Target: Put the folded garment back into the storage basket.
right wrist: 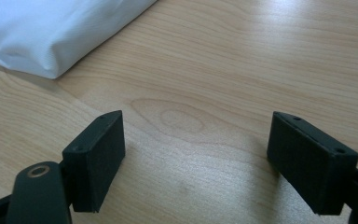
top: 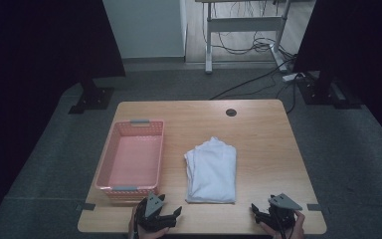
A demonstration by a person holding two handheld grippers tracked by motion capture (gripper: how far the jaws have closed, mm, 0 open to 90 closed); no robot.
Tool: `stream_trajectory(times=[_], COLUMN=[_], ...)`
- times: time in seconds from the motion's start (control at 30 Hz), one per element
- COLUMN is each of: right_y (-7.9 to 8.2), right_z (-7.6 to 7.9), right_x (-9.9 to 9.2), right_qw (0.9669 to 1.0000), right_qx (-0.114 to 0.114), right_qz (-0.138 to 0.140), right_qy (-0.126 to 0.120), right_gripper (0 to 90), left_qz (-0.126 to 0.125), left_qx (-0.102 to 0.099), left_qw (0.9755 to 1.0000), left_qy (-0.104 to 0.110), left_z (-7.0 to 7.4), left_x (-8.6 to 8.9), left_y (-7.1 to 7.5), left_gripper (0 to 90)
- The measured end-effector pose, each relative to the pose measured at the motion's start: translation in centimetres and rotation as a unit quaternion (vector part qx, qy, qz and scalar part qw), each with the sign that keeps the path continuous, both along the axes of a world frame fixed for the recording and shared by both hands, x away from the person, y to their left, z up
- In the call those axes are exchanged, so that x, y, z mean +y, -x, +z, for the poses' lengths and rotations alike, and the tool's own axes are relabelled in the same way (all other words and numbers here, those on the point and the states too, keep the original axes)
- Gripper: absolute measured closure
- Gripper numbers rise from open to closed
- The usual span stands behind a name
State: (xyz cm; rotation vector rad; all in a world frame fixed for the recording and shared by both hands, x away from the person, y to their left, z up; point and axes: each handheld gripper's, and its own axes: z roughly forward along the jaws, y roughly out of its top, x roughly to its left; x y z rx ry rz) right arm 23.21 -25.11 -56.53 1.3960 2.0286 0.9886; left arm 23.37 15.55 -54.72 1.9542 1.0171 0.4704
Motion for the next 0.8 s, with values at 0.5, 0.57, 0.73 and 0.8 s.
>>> stream_trajectory(times=[0.5,0.57,0.73,0.8], right_y=[-0.08,-0.16,-0.17,-0.15], right_z=[-0.07,-0.10,-0.12,-0.12], right_x=[-0.03,-0.06,-0.05,-0.04], right_qw=[1.0000,1.0000,1.0000,1.0000], right_qx=[-0.003,-0.004,-0.004,-0.005], right_qz=[0.000,0.004,0.004,0.004], right_qy=[-0.001,-0.001,-0.002,-0.002], right_gripper=[19.0,18.7,18.5,18.8], left_qz=[0.006,0.007,0.009,0.014], left_qx=[0.018,0.018,0.014,0.006], left_qw=[0.9996,0.9996,0.9995,0.9996], left_qy=[0.018,0.020,0.026,0.025], left_z=[0.20,0.19,0.31,0.41], left_x=[0.49,0.55,0.69,0.76], left_y=[-0.03,-0.03,0.04,0.12], left_gripper=[23.0,22.9,23.0,22.7])
